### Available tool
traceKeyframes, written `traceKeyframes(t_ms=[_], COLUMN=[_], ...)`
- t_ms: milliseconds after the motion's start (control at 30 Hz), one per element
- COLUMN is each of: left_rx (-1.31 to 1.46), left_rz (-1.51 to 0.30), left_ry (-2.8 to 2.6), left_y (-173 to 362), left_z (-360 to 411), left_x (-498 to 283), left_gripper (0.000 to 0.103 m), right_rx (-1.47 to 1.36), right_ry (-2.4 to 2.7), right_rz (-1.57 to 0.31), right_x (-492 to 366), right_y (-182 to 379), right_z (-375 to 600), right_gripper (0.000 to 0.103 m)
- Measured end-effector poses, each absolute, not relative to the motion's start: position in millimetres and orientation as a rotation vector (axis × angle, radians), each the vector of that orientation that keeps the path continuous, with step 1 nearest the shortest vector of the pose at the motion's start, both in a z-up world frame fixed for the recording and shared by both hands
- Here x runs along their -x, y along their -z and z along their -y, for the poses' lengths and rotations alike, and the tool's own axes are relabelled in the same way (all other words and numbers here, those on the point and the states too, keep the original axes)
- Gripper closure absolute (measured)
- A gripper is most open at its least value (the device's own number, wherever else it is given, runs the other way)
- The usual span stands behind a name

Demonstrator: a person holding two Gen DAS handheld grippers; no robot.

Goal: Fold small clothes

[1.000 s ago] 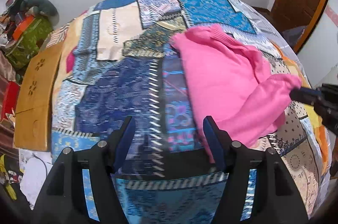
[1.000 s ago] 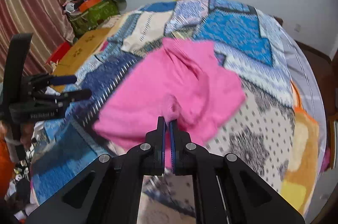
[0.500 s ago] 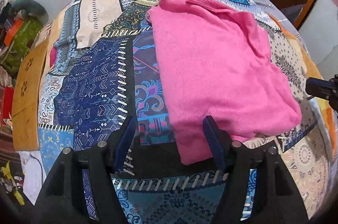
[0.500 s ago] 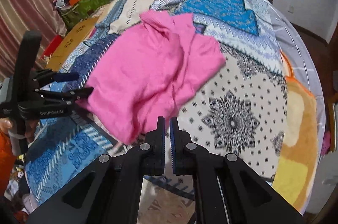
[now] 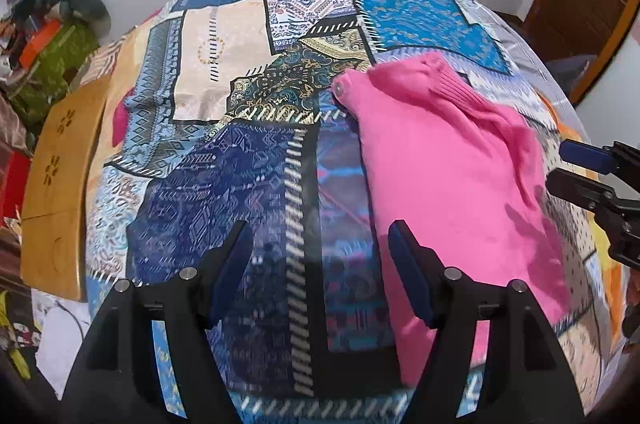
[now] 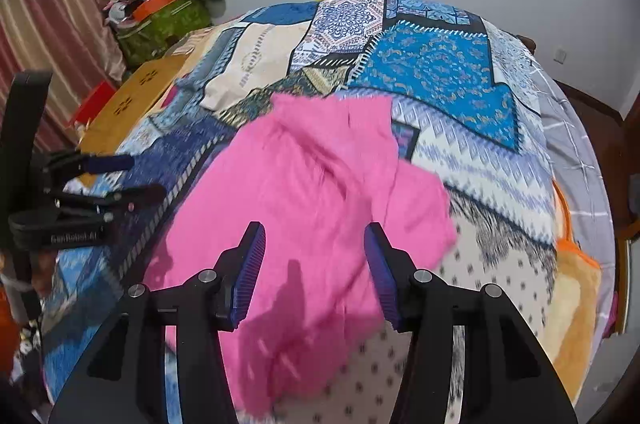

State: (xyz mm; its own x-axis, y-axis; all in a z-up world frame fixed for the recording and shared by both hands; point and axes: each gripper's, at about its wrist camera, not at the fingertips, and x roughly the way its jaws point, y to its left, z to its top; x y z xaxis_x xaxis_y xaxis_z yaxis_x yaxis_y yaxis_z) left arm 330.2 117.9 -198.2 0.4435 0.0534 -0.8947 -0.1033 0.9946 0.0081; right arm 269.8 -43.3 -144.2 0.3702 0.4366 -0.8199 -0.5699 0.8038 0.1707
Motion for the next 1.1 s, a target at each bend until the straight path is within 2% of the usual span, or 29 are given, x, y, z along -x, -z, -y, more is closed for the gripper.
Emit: traceKeyframes(t_ms=[300, 467, 500, 533, 633, 967, 1100], left_rx=[0.096, 0.134, 0.136, 0.135, 0.119, 0.112, 0.121], left_rz=[-1.14, -1.142, -1.142, -1.142, -1.133, -1.123, -1.131], left_ry=[-0.055, -0.036, -0.03, -0.025, -0.022, -0.046, -0.059], left_y=[226, 238, 239, 241, 242, 247, 247], left_z=[-121, -123, -123, -122, -121, -121, -121], left_x=[-371, -380, -381, -381, -381, -381, -381], left_gripper=[0.033, 0.026, 0.026, 0.025, 0.023, 0.018, 0.018], right_rx=[0.163, 0.168, 0.163, 0.156, 0.135, 0.169, 0.111], right_ry=[-0.625, -0.603, -0.605, -0.607, -0.615, -0.517, -0.491], right_rz=[-1.063, -1.067, -1.059, -1.055, -1.046, -0.966, -0.987], right_x=[-323, -340, -342, -345, -351, -362, -365], right_y=[173, 191, 191, 192, 190, 174, 166], right_z=[7, -2, -2, -1, 2, 20, 42], right_gripper=[0.055, 0.056, 0.063, 0.078, 0.09, 0.092, 0.092])
